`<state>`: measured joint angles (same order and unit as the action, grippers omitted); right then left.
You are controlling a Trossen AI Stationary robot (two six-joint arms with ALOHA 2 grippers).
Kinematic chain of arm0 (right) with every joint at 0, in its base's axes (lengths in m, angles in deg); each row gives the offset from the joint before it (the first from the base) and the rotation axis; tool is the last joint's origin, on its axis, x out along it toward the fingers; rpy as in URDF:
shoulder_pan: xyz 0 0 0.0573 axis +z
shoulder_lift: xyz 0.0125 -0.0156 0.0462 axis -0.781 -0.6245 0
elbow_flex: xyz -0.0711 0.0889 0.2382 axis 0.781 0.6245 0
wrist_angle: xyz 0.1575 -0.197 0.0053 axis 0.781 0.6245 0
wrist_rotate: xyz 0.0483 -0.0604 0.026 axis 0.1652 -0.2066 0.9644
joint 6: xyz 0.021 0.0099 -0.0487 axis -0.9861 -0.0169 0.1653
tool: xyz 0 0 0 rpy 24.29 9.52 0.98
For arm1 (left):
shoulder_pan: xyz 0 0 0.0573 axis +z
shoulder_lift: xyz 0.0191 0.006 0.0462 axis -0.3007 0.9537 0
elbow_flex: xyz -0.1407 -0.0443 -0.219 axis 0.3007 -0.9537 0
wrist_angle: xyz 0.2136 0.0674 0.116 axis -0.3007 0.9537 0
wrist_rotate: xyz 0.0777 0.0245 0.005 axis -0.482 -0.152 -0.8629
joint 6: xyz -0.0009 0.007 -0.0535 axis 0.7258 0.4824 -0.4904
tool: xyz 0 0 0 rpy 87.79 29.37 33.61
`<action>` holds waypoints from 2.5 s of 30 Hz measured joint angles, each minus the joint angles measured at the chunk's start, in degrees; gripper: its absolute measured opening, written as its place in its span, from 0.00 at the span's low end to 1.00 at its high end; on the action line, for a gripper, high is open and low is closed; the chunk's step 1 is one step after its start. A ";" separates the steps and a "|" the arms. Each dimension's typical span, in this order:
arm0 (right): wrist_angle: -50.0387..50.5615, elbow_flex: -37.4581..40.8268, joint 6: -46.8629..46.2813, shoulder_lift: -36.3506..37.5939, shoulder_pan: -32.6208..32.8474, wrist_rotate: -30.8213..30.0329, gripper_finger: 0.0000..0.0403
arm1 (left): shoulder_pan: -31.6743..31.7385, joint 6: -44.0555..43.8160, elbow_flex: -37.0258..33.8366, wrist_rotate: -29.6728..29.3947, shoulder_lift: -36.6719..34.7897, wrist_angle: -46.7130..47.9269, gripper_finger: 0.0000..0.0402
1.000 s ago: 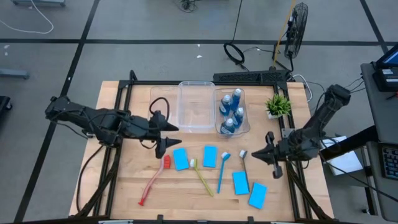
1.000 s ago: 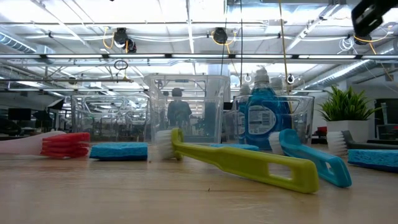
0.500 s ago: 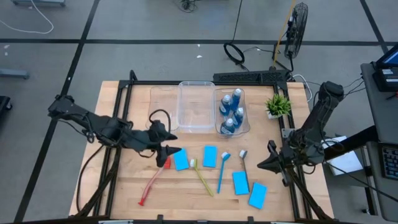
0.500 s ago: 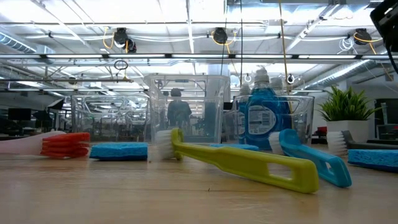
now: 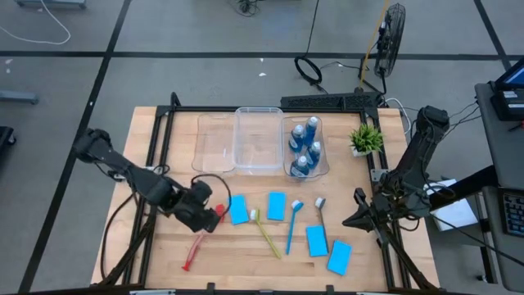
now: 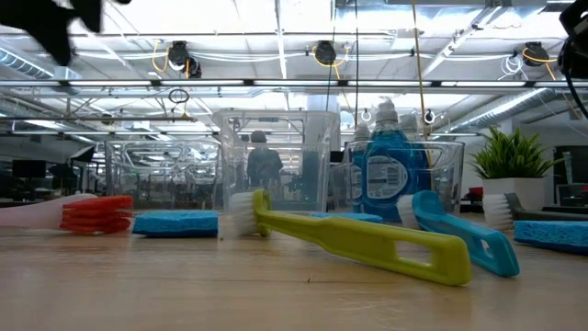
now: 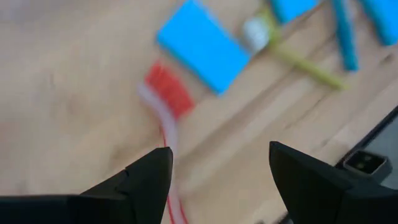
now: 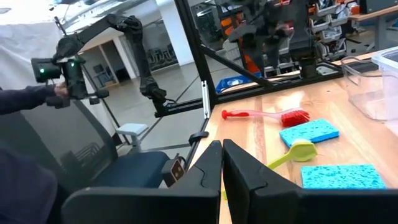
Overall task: Pick & Place Kitchen Sink Supplies
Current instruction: Put the orange dishwashing brush into the white bin
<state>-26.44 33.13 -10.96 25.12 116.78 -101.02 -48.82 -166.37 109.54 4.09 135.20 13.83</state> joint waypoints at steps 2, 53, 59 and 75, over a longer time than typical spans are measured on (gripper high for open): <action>0.01 0.00 0.00 0.31 0.00 0.00 0.00 | -0.72 -4.53 0.00 3.62 1.69 0.68 0.66; 0.39 0.00 0.26 1.40 -0.07 0.24 0.00 | -4.34 -12.47 0.02 10.33 26.32 -1.56 0.66; 0.39 0.00 0.26 1.40 -0.07 0.24 0.00 | -4.28 -12.10 0.14 12.96 29.01 -4.12 0.65; 0.41 0.00 0.26 1.40 -0.07 0.24 0.00 | -4.21 -12.55 0.24 15.76 30.51 -6.05 0.10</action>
<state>-26.04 33.13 -10.69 26.52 116.72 -100.78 -53.03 -178.92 109.78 19.85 165.70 7.79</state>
